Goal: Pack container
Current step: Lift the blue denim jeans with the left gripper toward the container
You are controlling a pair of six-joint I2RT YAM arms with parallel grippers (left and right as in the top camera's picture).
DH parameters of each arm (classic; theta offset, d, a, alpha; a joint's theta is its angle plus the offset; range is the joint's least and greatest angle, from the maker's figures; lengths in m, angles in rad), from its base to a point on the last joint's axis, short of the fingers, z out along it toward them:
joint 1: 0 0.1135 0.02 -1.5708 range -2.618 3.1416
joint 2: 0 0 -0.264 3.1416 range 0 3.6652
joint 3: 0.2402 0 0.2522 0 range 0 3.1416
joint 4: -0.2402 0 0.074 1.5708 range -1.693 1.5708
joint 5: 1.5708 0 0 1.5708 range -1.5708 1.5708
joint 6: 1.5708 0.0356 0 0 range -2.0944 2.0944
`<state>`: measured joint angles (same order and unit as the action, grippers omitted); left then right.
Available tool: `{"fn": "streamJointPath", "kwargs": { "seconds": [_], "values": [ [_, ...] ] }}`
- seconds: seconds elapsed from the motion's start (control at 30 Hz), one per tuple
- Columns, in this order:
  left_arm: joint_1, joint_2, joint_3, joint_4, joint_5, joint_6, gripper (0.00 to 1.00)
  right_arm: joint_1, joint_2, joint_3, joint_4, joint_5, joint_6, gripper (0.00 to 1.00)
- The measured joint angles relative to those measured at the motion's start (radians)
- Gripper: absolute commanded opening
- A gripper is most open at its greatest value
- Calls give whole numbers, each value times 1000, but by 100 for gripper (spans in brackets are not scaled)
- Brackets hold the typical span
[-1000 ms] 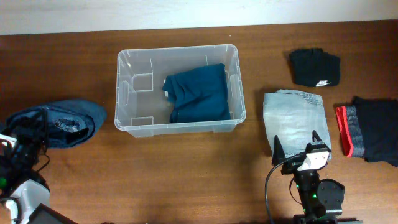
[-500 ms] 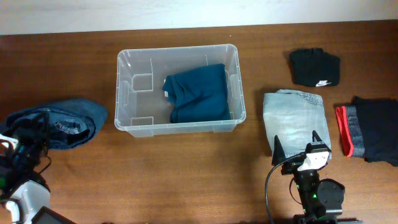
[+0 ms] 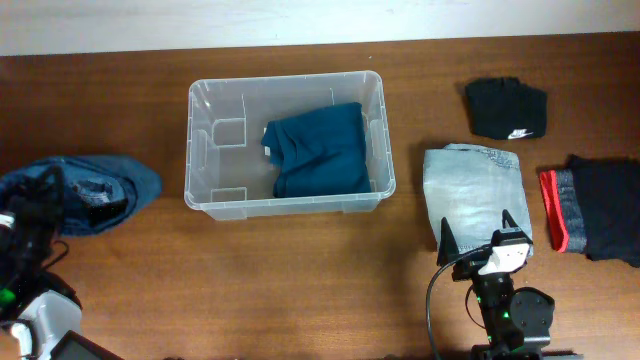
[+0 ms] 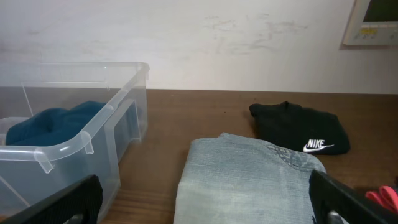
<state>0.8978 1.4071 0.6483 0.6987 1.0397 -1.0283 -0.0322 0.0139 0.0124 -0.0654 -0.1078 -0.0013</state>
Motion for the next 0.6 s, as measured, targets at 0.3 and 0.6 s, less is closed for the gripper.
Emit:
{"fn": "streamJointPath", "kwargs": {
  "seconds": [0.3, 0.6],
  "values": [
    [-1, 1, -2, 308, 76, -224, 1, 0, 0, 0, 0, 0, 1, 99],
    [-2, 1, 1, 775, 150, -522, 1, 0, 0, 0, 0, 0, 0, 99]
  ]
}}
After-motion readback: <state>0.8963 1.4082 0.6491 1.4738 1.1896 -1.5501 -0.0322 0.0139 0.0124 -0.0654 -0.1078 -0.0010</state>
